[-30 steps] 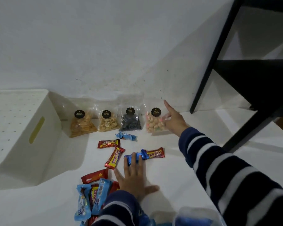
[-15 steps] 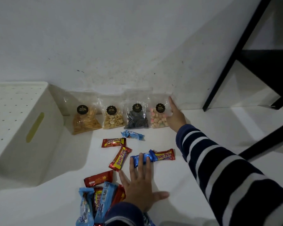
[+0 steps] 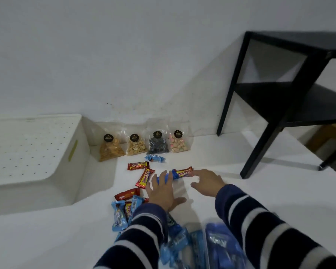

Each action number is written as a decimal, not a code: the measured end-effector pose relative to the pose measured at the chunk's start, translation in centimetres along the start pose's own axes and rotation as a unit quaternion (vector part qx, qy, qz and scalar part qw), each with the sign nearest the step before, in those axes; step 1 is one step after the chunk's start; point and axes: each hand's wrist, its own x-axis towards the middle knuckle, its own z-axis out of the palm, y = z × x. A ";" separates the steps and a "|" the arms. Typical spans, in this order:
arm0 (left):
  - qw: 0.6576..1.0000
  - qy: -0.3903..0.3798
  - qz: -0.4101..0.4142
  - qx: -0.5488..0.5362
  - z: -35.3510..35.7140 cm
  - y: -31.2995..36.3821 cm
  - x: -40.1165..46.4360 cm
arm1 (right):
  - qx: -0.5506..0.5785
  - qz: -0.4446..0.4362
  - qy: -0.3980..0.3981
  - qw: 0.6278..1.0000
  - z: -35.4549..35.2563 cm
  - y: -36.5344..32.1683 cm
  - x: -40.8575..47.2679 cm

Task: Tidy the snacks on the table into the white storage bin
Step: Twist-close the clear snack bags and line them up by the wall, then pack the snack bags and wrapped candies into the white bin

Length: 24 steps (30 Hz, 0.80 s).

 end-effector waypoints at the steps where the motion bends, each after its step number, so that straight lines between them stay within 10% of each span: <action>1: 1.000 0.006 0.009 0.004 -0.7 0.0 -1.0 | -0.004 0.000 -0.003 1.000 -0.1 -0.1 -1.4; 24: 0.985 0.053 -0.066 -0.153 -7.4 -16.2 -35.4 | -0.007 -0.139 -0.129 0.982 5.6 -17.6 -29.2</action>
